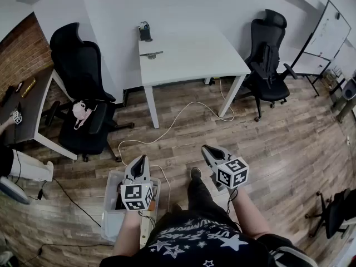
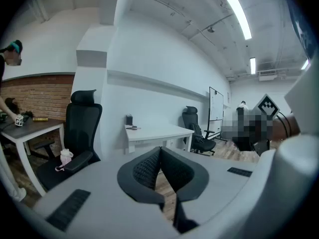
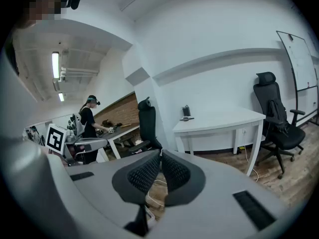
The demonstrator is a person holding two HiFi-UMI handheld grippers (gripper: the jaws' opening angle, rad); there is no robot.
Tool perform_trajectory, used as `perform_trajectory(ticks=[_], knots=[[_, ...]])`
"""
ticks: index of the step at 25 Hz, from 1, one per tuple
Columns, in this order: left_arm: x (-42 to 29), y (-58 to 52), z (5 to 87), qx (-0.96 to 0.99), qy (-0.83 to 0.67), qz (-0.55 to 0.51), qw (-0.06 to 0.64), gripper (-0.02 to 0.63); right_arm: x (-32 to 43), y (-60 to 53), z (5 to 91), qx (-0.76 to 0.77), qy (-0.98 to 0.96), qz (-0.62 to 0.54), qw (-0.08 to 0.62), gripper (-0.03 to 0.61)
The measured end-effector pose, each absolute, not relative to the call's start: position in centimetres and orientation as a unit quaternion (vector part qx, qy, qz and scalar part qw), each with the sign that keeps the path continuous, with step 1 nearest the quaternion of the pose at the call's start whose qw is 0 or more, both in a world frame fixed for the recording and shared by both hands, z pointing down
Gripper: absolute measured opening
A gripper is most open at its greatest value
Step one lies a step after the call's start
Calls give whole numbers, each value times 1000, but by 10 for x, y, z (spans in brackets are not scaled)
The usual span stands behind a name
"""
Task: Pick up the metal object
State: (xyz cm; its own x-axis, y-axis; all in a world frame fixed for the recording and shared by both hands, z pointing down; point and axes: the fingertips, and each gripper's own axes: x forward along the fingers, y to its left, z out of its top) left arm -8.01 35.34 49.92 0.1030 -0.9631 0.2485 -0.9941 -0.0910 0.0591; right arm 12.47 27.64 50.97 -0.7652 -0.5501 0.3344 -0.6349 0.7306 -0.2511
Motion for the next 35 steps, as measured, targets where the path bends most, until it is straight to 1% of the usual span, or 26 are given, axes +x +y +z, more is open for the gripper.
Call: perform_trajectory(ticks=[9, 21, 28, 35], knots=[[-71, 357, 498, 736, -665, 82, 95, 20, 128, 277, 504, 321, -926, 155, 124, 49], [-62, 331, 508, 744, -655, 88, 102, 20, 145, 252, 515, 351, -913, 174, 114, 49], [-73, 277, 512, 736, -661, 95, 111, 20, 139, 191, 522, 351, -911, 186, 115, 51], [-76, 183, 507, 724, -673, 105, 105, 20, 135, 86, 523, 336, -916, 188, 115, 51]])
